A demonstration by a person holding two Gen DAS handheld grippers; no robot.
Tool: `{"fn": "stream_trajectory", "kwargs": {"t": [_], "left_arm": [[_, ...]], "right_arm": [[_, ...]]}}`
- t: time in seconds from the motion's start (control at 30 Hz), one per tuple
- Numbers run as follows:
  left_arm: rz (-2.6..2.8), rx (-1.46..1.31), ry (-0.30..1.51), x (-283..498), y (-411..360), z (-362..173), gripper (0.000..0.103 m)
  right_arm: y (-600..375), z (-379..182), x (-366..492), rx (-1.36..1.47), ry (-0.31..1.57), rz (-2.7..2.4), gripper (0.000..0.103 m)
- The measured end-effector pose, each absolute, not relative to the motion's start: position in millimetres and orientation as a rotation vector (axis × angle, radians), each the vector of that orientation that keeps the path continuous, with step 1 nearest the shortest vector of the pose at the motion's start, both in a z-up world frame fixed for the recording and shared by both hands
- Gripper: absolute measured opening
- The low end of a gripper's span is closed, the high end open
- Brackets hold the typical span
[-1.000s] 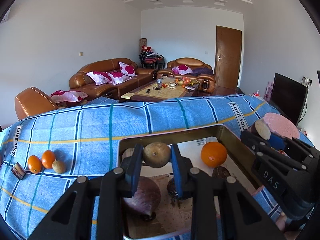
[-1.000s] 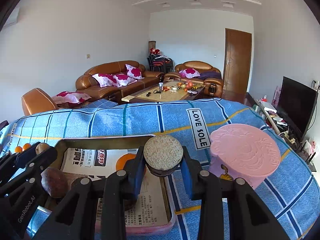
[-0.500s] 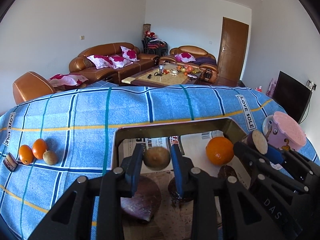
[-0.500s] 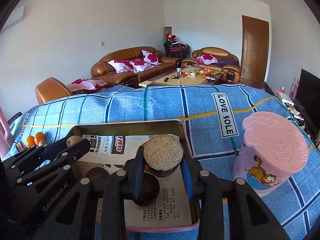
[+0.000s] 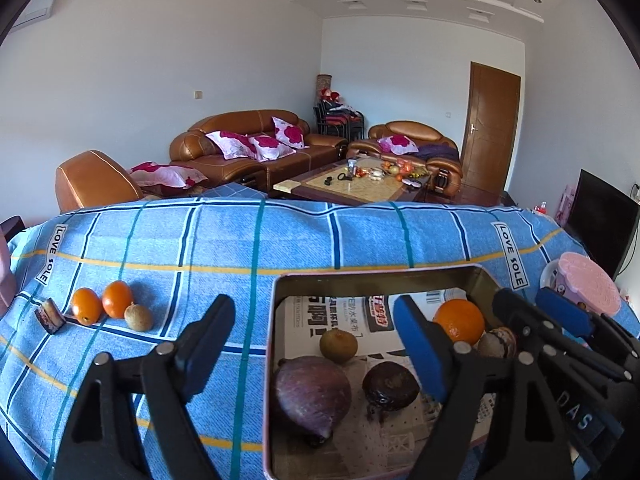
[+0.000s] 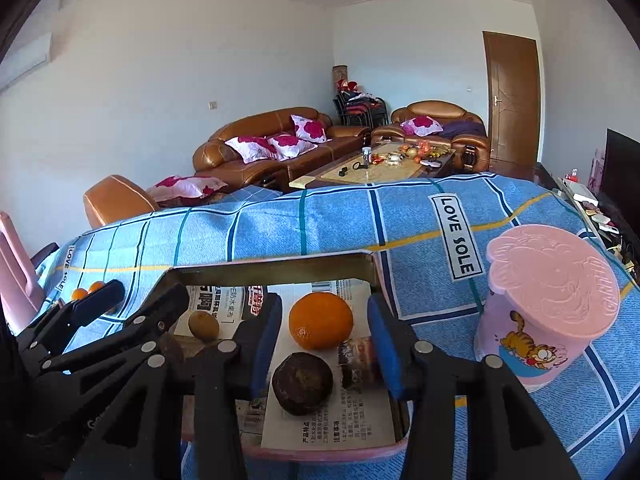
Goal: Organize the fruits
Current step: 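Lower both tools into the tray and open them, then lift both open tools out of the tray toward the remaining fruits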
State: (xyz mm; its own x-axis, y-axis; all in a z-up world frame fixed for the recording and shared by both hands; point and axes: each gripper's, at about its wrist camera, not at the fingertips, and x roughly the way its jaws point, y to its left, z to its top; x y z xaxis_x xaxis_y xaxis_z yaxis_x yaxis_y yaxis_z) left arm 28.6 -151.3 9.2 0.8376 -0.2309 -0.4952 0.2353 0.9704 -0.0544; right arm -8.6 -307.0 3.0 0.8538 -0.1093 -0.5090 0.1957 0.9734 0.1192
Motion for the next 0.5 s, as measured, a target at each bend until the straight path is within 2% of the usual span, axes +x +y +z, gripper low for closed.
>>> {"fn": "stream_trajectory", "kwargs": {"t": [0.03, 0.1, 0.2, 0.37, 0.43, 0.5], "left_arm": [[-0.247, 0.001, 0.514, 27, -149, 10, 0.098], [-0.255, -0.016, 0.49, 23, -144, 12, 0.103], [-0.23, 0.011, 0.455, 18, -141, 16, 0.103], [-0.149, 0.051, 0.358, 7, -129, 28, 0.103], [-0.123, 0.057, 0.336, 6, -122, 29, 0.103], [-0.108, 0.07, 0.335, 6, -117, 28, 0.103]], "right_arm": [[-309, 5, -10, 0.173, 0.51, -0.171, 0.056], [-315, 8, -13, 0.192, 0.483, -0.187, 0.057], [-319, 15, -23, 0.197, 0.413, -0.244, 0.064], [-312, 29, -47, 0.127, 0.243, -0.357, 0.086], [-304, 31, -53, 0.071, 0.191, -0.376, 0.091], [-294, 30, -51, 0.012, 0.183, -0.369, 0.091]]}}
